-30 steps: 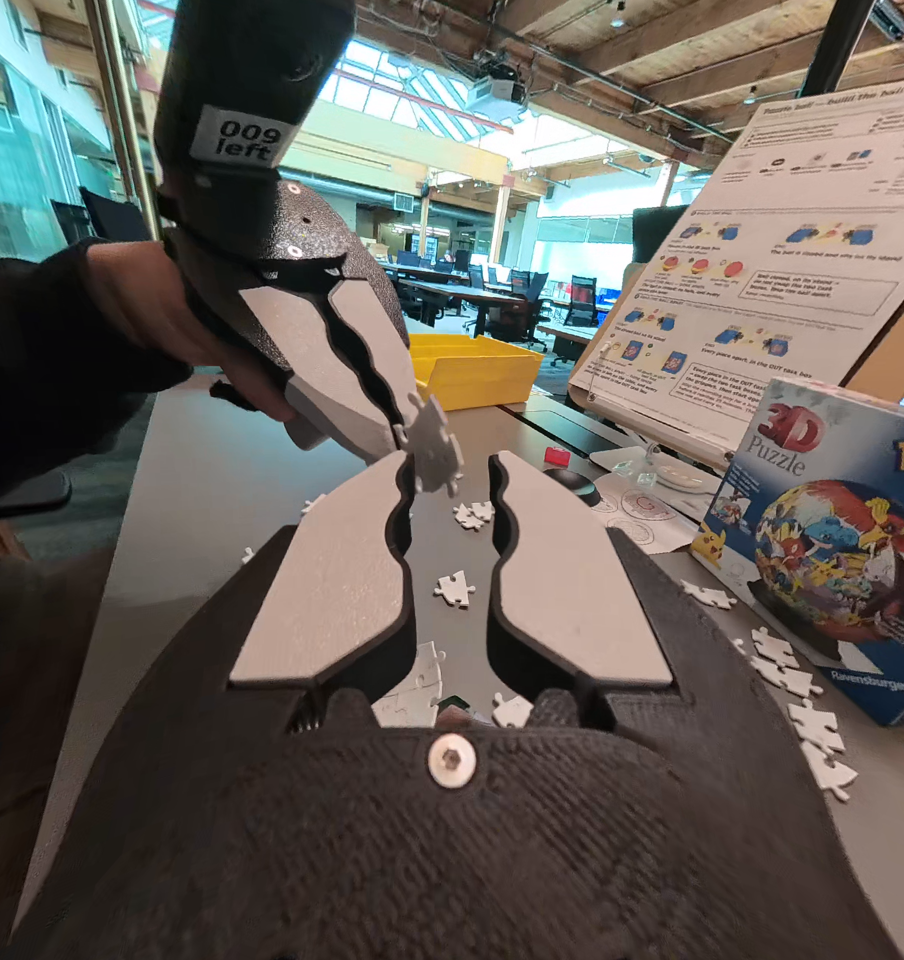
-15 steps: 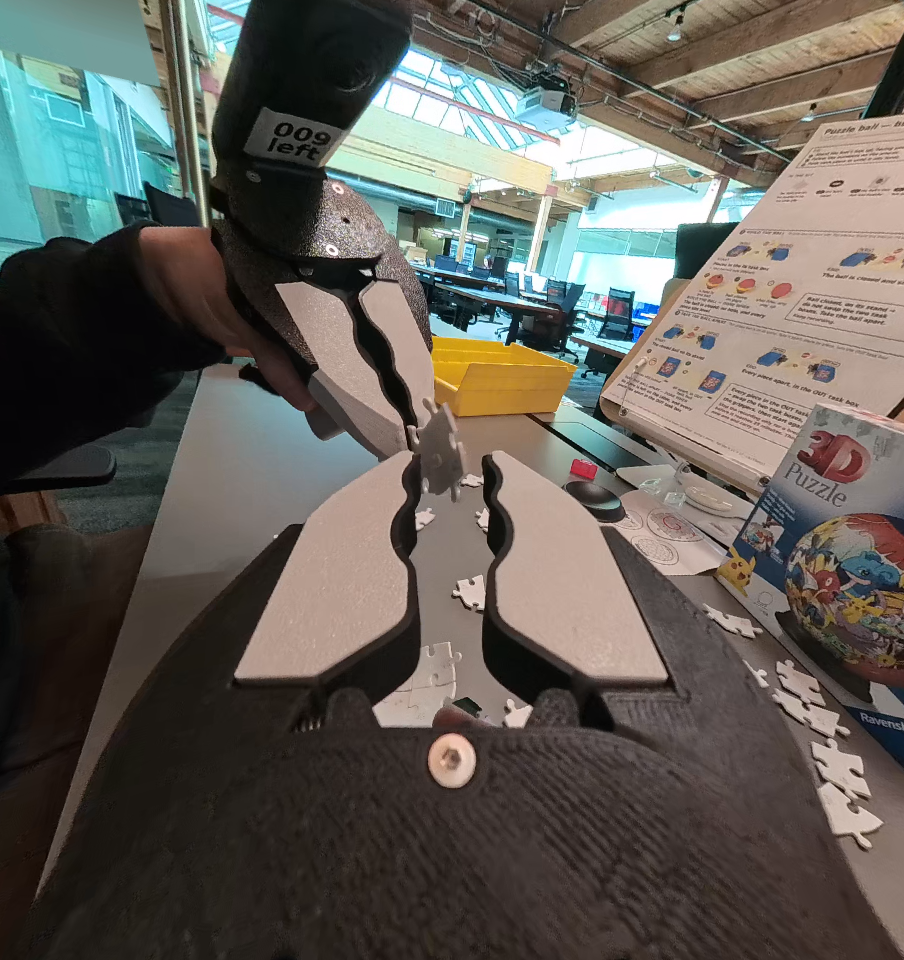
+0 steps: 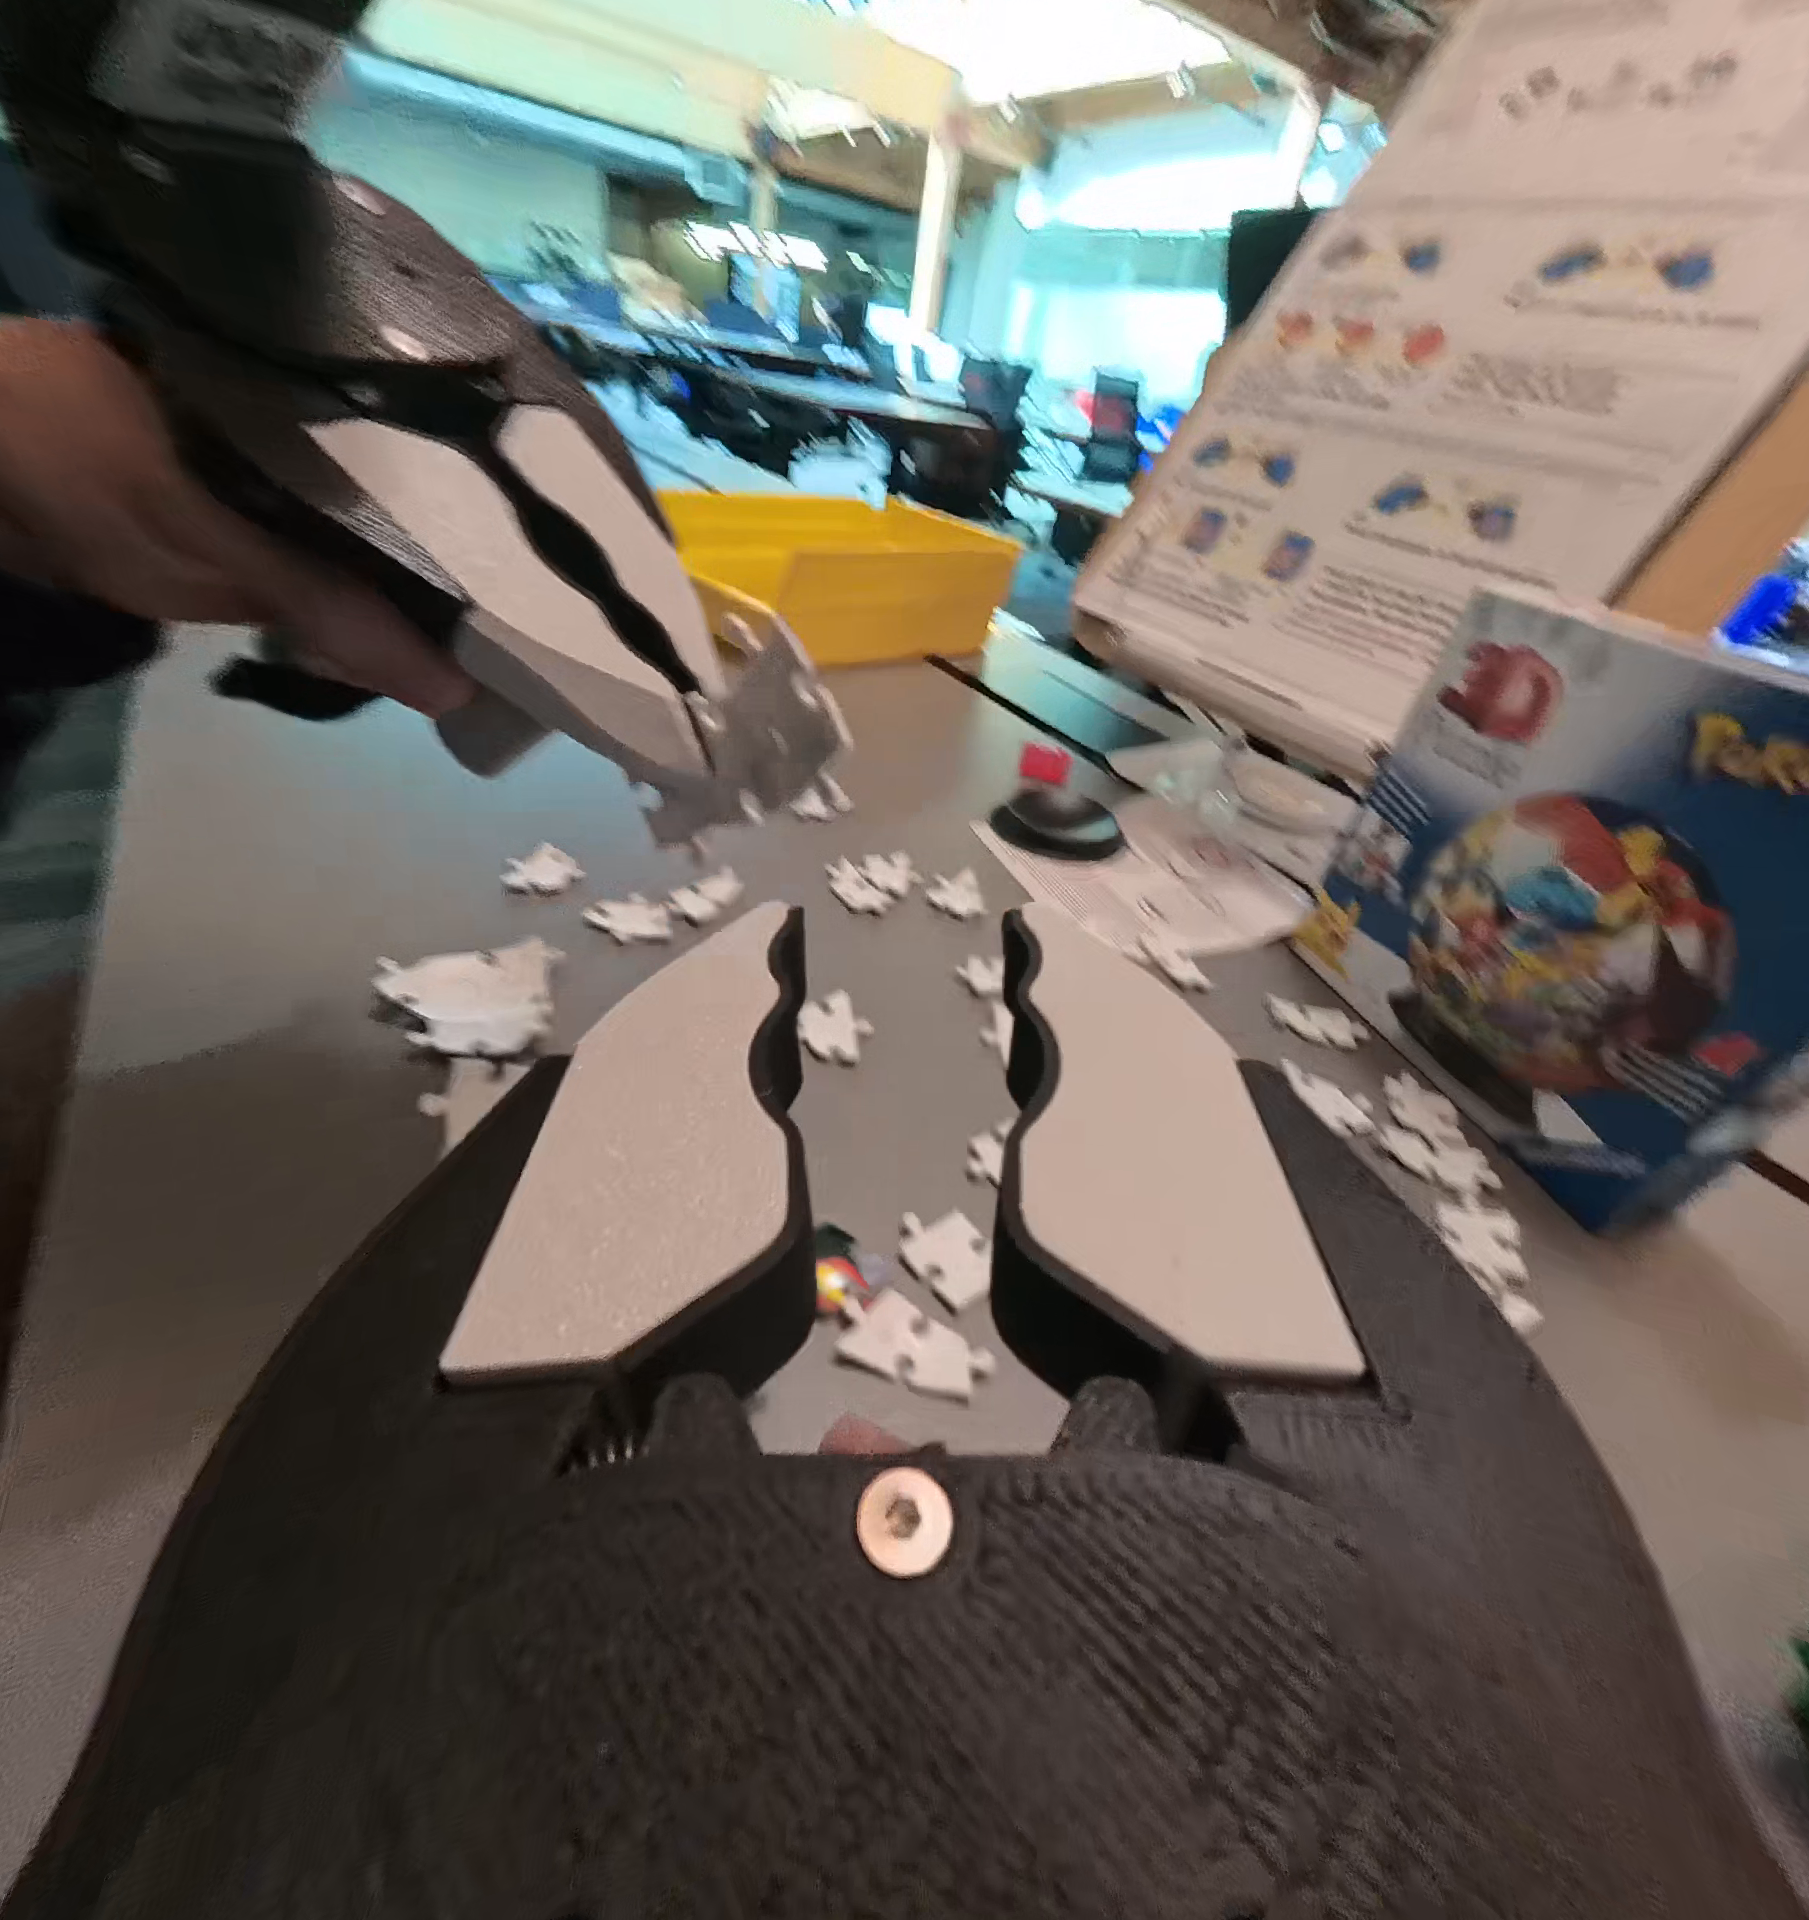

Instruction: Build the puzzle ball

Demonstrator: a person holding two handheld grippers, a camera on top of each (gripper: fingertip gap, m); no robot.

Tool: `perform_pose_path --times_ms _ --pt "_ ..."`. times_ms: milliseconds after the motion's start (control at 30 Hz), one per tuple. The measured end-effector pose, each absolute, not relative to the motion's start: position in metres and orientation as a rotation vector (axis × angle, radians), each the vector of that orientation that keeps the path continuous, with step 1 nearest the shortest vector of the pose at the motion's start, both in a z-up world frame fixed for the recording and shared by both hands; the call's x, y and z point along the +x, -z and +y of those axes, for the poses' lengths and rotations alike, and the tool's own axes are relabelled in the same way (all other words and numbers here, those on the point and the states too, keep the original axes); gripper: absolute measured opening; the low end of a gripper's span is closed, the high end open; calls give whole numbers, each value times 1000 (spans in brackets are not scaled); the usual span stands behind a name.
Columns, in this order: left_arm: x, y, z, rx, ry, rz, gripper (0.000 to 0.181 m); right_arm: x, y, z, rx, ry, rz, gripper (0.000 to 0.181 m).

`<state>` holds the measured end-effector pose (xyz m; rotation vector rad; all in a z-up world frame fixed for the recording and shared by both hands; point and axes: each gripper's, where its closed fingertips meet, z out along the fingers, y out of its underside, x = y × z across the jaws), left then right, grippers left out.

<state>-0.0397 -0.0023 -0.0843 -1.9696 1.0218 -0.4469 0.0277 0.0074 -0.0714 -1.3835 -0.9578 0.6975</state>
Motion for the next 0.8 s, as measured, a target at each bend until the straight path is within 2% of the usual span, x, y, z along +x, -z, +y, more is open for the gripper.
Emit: perform_pose_path --times_ms 133,800 --pt "-53 92 5 -1959 437 869 2 34 93 21 -1522 -580 -970 47" --pt "-58 90 -5 -1931 425 833 2 38 95 25 -1606 -523 -943 43"
